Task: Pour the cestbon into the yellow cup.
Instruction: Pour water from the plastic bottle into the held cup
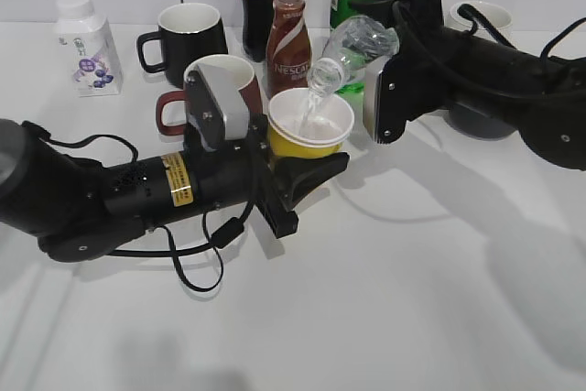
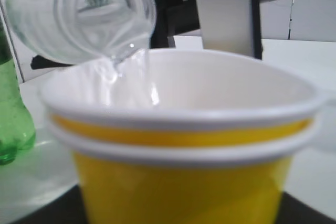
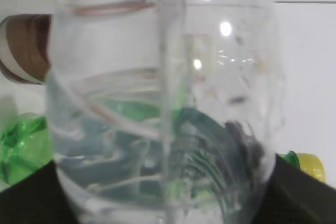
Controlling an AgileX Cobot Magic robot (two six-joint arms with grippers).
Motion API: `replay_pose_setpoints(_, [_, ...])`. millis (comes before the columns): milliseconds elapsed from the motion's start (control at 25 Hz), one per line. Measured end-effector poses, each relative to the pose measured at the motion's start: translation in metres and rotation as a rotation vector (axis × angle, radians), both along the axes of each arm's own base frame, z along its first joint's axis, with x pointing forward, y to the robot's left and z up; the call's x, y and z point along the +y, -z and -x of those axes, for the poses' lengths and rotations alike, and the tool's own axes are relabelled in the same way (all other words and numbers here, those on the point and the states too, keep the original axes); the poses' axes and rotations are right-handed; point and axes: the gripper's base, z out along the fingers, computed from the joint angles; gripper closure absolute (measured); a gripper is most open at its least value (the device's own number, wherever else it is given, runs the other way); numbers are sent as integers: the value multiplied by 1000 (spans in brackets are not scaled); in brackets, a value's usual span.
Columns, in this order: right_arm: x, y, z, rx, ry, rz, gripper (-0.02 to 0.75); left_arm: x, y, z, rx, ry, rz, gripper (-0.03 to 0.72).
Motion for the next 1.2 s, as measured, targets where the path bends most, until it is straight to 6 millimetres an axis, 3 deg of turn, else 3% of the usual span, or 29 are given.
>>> replay_pose_setpoints(1200, [1, -3, 0, -63, -9, 23, 256, 0, 0, 0, -1, 1, 1, 330])
